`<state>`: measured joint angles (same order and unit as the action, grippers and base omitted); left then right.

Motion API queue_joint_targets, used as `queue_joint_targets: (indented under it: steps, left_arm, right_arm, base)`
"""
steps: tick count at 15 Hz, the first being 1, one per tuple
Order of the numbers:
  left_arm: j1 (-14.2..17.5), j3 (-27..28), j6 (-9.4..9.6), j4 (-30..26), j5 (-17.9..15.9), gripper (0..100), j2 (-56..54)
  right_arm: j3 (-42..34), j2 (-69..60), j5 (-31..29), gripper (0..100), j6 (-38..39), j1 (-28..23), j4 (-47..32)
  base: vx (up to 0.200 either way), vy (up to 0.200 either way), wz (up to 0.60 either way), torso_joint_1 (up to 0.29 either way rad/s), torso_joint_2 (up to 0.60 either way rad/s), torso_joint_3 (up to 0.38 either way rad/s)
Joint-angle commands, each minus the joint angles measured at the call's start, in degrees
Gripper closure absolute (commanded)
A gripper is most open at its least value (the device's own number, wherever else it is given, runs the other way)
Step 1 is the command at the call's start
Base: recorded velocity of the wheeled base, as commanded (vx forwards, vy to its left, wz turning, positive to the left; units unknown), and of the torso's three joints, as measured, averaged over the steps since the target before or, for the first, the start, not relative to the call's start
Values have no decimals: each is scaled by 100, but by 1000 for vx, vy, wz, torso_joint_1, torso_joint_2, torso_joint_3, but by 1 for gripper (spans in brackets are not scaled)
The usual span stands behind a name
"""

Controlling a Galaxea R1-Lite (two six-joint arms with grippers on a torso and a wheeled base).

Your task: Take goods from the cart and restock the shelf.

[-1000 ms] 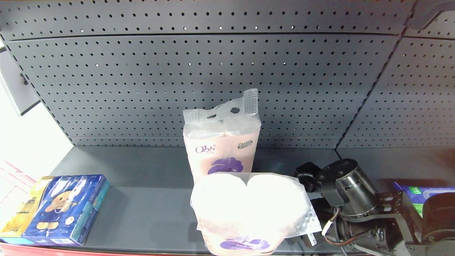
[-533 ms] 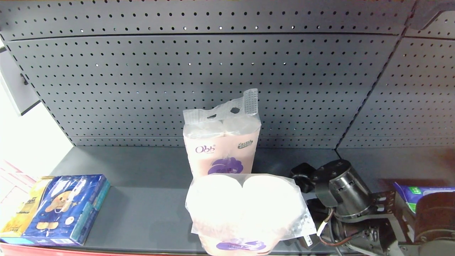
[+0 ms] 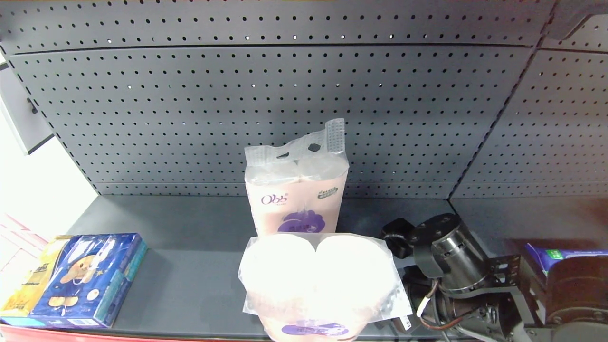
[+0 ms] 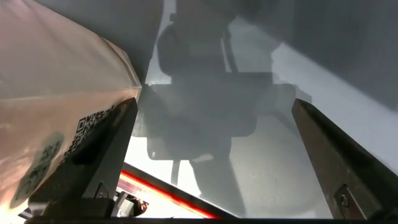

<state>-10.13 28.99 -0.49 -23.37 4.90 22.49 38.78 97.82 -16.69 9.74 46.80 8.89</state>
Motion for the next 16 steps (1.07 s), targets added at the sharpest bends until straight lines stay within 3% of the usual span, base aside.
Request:
queue_joint_targets:
  steps: [1,16]
  left_arm:
    - [2,1,-4,-1,2,0,1]
    - [-6,-34,-30,-10,2,0,-96]
  right_arm:
    - [16,71,-1,0,10,119,8]
    - [139,273,-1,0,10,242,8]
  base:
    - [0,0,0,0,0,0]
    - [0,0,0,0,0,0]
